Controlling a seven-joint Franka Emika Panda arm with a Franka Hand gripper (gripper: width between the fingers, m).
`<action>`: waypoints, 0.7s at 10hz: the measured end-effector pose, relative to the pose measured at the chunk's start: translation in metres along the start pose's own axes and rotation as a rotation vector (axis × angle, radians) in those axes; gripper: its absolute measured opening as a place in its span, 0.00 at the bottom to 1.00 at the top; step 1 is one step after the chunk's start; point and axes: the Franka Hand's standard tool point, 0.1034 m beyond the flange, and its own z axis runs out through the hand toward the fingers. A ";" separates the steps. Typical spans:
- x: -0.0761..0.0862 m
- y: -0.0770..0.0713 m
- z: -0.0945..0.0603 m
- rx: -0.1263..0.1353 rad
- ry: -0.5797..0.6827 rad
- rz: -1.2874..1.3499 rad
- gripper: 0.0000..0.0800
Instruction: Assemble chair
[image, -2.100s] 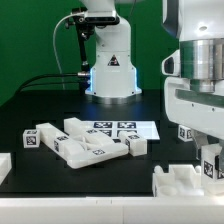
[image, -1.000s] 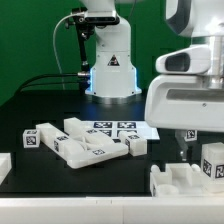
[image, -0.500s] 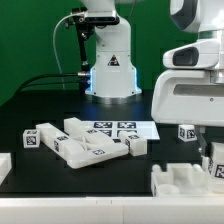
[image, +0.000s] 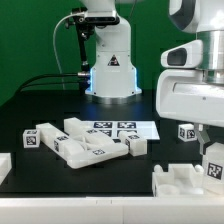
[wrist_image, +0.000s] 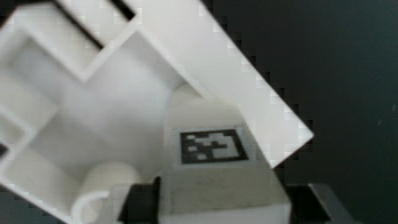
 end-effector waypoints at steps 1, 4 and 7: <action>0.001 0.000 0.000 0.018 -0.012 0.169 0.36; 0.003 0.000 0.000 0.034 -0.041 0.492 0.36; 0.003 0.001 0.001 0.027 -0.040 0.411 0.62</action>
Offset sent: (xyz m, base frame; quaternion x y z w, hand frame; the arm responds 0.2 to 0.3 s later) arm 0.0090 0.0024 0.0038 0.0413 -0.0084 0.2567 0.9656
